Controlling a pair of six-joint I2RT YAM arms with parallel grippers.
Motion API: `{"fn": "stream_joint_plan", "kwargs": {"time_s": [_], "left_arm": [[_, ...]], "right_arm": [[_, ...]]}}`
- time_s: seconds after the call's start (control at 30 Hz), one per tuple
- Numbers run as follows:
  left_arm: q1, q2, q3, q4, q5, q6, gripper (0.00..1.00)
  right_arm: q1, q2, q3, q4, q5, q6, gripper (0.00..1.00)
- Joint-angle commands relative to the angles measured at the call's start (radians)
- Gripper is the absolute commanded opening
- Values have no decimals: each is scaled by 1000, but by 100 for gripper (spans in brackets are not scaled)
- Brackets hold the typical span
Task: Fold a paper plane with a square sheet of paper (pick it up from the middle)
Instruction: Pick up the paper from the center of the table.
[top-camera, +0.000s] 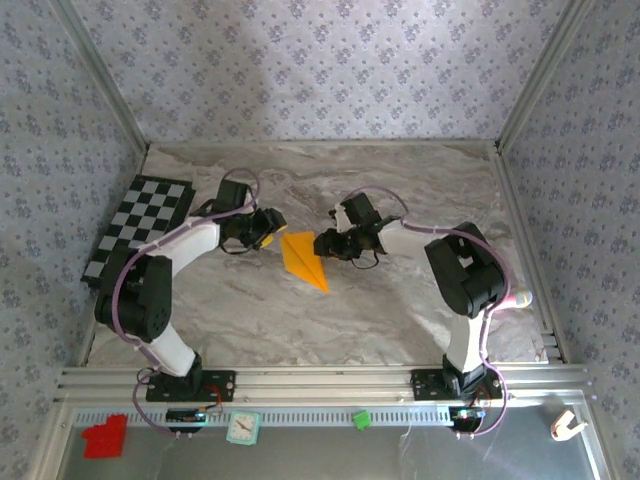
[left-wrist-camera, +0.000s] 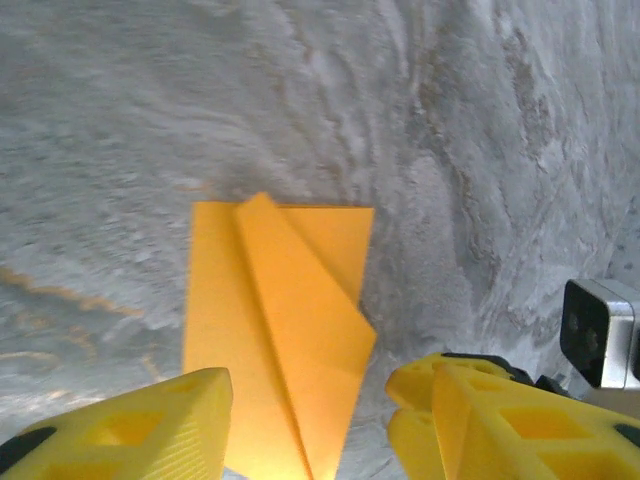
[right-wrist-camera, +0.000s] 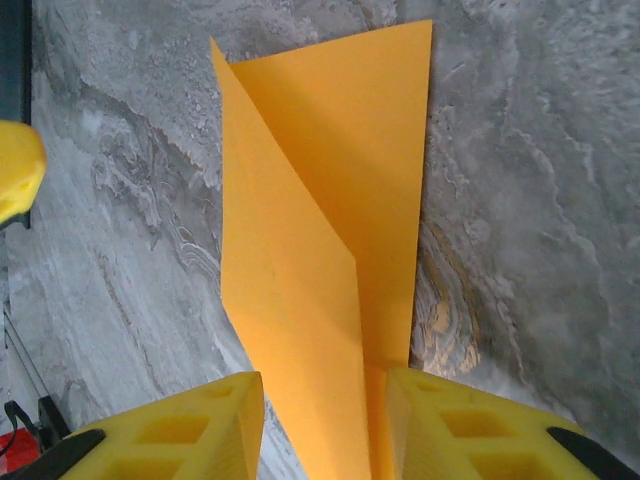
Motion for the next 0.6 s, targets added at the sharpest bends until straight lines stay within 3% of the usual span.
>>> {"fn": "stream_joint_plan", "kwargs": {"time_s": [0.0,0.57], "left_arm": [[6,-35,-49,35,32,-37,57],[28,-36,-121,106,120,-71,58]], "right_arm": [[-5,57,57,-37,-44,-45,38],[8,123,128,-58,-113,-98,25]]}}
